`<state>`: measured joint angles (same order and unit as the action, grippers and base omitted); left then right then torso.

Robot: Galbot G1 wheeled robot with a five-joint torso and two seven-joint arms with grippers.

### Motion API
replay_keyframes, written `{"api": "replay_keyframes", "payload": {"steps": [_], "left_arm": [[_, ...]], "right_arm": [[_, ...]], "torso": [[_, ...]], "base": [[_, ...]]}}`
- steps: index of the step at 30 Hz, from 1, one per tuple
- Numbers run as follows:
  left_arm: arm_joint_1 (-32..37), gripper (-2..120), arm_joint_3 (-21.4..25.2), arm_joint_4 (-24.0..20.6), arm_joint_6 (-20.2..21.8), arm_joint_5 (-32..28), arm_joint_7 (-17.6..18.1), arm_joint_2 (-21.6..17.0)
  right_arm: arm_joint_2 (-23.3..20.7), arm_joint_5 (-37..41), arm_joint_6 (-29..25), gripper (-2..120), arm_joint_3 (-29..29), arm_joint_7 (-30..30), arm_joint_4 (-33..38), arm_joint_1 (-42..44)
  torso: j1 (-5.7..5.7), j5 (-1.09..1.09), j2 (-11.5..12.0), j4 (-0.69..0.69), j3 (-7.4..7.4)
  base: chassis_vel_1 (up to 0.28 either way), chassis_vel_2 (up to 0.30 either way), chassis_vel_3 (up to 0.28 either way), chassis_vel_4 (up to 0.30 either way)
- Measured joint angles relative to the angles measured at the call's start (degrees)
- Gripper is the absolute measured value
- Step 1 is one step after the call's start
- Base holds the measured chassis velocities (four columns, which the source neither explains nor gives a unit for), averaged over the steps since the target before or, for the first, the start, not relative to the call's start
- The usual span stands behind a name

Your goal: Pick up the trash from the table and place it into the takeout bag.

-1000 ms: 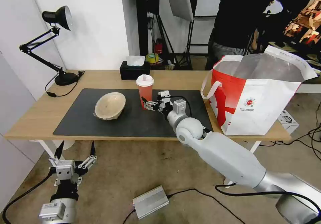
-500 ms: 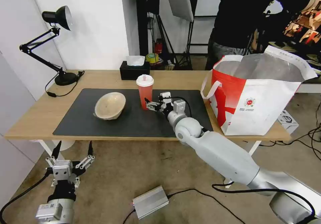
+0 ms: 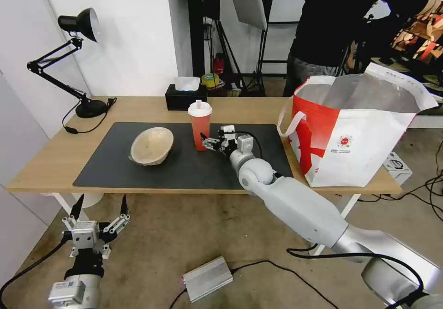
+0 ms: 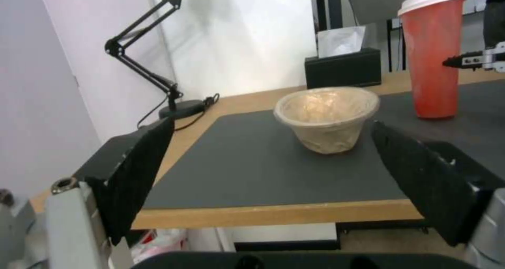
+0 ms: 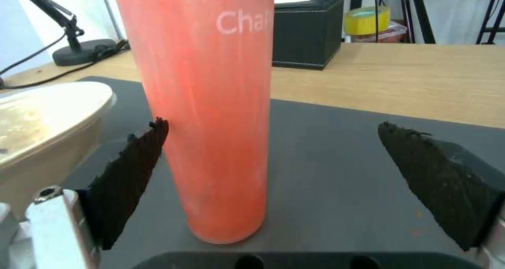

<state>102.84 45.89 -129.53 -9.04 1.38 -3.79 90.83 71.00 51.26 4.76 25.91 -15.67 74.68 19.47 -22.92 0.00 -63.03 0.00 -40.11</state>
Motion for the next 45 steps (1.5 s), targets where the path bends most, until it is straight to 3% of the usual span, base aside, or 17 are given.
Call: {"api": "replay_keyframes", "payload": {"steps": [22,45], "left_arm": [[-0.2,100,-0.2,0.3,0.0,0.0,0.0,0.0],[0.0,100,0.0,0.3,-0.5,-0.1,0.1,0.2]], "right_arm": [[0.6,-0.3,-0.1,100,1.1,0.0,0.4,0.0],[6.8,-0.5,-1.7,100,3.8,3.5,-9.0,-3.5]], "torso": [[0.0,0.0,0.0,0.0,0.0],[0.0,0.0,0.0,0.0,0.0]], "base": [[0.0,0.0,0.0,0.0],[0.0,0.0,0.0,0.0]]}}
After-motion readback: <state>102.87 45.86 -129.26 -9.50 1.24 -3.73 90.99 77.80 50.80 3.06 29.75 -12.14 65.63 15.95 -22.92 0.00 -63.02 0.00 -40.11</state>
